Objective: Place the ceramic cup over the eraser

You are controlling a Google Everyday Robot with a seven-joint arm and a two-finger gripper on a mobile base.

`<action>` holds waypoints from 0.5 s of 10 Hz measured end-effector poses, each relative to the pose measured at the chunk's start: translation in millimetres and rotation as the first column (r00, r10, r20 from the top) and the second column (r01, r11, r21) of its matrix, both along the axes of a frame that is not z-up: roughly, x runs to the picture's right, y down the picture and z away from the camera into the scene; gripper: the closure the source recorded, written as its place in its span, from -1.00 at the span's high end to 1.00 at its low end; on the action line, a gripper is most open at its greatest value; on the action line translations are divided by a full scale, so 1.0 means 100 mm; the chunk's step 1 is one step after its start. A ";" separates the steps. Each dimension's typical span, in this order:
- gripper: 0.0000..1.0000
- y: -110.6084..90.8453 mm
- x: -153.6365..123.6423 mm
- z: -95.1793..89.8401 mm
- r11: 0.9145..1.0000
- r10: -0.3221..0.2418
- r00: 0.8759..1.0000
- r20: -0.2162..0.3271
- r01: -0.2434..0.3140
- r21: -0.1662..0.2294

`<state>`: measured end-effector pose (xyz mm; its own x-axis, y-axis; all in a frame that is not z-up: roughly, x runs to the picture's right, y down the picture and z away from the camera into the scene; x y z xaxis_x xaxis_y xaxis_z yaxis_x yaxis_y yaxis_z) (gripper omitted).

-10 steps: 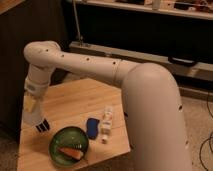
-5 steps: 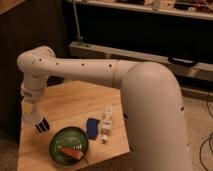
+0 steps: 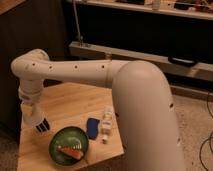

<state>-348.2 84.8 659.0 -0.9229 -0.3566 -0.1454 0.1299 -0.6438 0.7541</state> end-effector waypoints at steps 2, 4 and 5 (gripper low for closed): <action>-1.00 0.10 0.03 0.13 0.999 -0.029 0.999 -0.020 0.029 -0.015; -0.70 0.24 0.17 0.28 0.998 -0.034 0.998 -0.046 0.031 -0.062; -0.53 0.27 0.22 0.32 0.997 -0.032 0.998 -0.053 0.028 -0.077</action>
